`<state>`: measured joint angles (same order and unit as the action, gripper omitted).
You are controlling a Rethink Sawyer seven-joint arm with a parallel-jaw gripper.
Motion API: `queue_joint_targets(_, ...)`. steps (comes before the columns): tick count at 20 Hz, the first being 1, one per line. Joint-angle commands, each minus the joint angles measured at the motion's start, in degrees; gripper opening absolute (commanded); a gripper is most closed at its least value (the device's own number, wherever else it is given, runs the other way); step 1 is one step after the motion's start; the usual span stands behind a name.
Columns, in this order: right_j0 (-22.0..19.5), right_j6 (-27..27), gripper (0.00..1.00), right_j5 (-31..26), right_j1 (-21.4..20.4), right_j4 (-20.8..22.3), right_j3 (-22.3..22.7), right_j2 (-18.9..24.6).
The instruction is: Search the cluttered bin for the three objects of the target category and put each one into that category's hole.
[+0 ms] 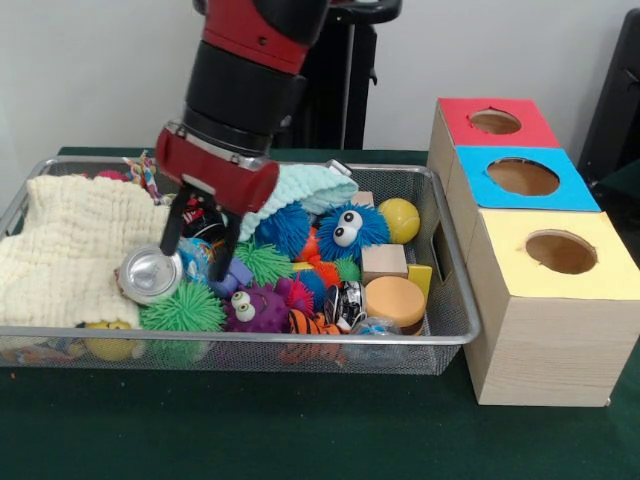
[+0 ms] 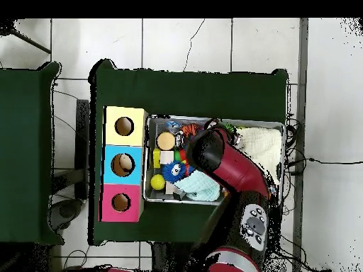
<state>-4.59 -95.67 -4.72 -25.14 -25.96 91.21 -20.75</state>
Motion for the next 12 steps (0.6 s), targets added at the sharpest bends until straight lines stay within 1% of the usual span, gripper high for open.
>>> queue_joint_targets(1, 3.07, -18.69, 1.00, 2.55, 3.23, -4.95, 4.27, 2.99)
queue_joint_targets(5, 2.91, -18.92, 1.00, 4.10, 3.26, -4.63, 4.69, 3.62)
queue_joint_targets(7, 2.47, -19.09, 1.00, 5.27, 3.11, -3.78, 5.22, 4.29)
queue_joint_targets(10, 0.26, -18.66, 1.00, 6.26, 1.79, -1.34, 6.70, 6.72)
queue_joint_targets(12, -1.75, -17.18, 1.00, 4.64, 0.22, 0.01, 7.95, 8.77)
